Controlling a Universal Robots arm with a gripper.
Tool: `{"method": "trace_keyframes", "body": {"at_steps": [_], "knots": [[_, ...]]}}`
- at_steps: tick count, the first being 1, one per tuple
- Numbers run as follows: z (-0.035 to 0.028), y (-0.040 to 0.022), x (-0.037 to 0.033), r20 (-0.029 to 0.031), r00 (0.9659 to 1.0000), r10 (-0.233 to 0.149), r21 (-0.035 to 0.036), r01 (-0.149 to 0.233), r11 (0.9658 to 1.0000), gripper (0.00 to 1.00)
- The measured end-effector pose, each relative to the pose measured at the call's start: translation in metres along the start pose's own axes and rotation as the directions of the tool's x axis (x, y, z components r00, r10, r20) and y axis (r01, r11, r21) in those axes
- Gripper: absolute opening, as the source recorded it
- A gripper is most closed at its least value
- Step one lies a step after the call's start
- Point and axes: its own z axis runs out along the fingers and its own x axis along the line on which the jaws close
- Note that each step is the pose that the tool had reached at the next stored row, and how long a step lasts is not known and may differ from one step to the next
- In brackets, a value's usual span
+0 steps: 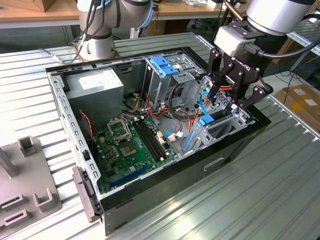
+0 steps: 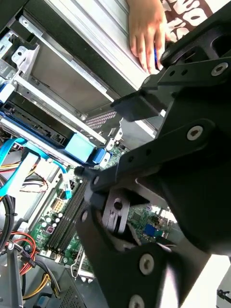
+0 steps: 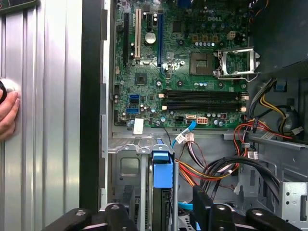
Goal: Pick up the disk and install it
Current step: 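Insert the disk into the insertion slot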
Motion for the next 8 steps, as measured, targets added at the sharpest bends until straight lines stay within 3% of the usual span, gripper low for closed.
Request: {"method": "trace_keyframes", "body": {"at_steps": [1,8], "knots": [[0.0,0.0,0.0,0.0001,1.0,0.0,0.0,0.0,1.0,0.68],[0.0,0.0,0.0,0.0002,1.0,0.0,0.0,0.0,1.0,0.68]]}}
